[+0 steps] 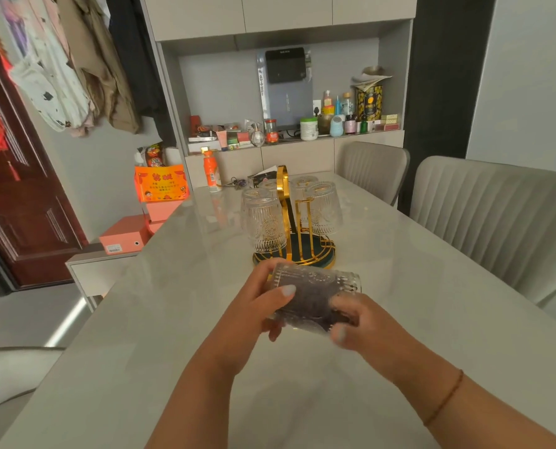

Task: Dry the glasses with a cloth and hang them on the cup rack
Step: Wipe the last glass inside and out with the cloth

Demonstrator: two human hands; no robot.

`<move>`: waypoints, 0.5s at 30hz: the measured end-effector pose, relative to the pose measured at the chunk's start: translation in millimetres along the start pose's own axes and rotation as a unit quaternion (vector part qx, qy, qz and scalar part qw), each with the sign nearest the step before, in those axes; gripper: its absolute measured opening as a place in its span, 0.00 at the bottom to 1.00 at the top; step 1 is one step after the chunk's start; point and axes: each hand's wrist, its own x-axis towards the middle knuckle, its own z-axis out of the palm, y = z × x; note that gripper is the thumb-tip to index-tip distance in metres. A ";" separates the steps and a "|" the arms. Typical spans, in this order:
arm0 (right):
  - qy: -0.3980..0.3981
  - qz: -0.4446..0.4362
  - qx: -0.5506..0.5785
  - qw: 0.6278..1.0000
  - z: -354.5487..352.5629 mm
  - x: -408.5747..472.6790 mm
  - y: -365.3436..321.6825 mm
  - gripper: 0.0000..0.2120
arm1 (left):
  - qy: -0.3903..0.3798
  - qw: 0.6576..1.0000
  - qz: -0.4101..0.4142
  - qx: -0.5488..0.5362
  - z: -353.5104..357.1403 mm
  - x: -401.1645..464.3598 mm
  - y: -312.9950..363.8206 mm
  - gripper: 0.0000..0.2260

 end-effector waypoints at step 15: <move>-0.023 0.043 0.059 0.997 -8.5 5.1 -3.3 0.28 | 0.050 0.998 -0.002 -0.033 15.2 3.2 -4.2 0.14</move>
